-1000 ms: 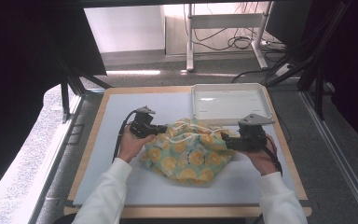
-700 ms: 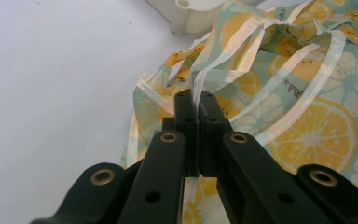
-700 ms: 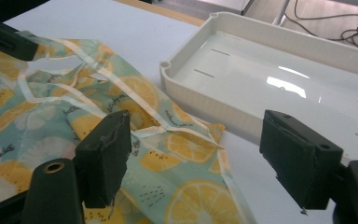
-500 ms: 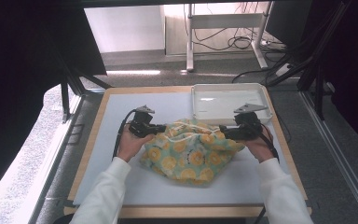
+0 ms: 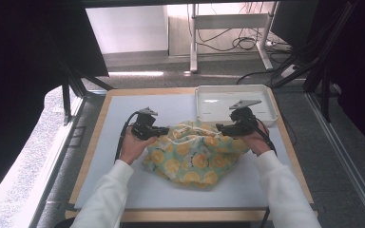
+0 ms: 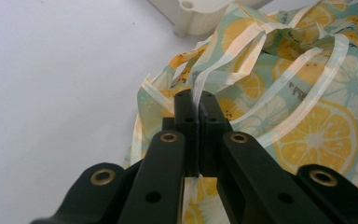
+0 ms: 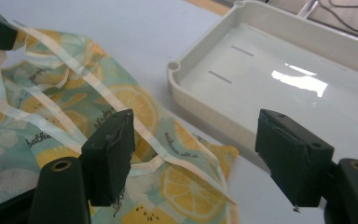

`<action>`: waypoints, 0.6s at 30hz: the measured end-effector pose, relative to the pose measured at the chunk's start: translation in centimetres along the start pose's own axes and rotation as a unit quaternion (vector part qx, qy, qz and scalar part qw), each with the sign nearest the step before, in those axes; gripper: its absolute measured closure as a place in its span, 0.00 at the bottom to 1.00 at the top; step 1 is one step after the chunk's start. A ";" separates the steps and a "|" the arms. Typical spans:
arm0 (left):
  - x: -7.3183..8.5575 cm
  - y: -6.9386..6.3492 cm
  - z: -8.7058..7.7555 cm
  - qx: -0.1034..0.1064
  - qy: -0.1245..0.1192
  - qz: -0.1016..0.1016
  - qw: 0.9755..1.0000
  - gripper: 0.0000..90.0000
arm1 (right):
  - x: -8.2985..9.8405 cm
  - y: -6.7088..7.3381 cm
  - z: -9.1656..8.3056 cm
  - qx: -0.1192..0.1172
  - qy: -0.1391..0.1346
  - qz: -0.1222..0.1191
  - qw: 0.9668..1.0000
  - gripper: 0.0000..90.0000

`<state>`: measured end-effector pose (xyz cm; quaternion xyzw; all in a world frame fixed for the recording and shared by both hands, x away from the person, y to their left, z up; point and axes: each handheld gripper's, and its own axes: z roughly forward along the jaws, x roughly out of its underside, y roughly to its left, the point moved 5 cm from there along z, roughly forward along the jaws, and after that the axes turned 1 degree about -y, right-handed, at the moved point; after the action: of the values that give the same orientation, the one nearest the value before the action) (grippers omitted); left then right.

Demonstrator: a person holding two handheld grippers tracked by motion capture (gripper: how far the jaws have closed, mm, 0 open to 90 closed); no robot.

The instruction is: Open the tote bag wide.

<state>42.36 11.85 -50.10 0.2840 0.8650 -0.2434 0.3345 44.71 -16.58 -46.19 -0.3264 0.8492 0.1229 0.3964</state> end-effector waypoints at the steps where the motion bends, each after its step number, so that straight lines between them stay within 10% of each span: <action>1: 0.0 0.0 0.0 -0.001 0.001 0.000 1.000 1.00 | 0.1 0.0 0.4 -0.005 0.006 -0.001 1.000 0.32; 18: 0.0 0.2 0.1 -0.010 0.009 0.002 1.000 0.99 | 1.4 1.5 5.0 -0.040 0.066 -0.016 0.997 0.30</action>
<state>42.52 11.93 -50.28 0.2844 0.8697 -0.2312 0.3306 46.03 -13.70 -50.59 -0.3626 0.8626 0.1285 0.3284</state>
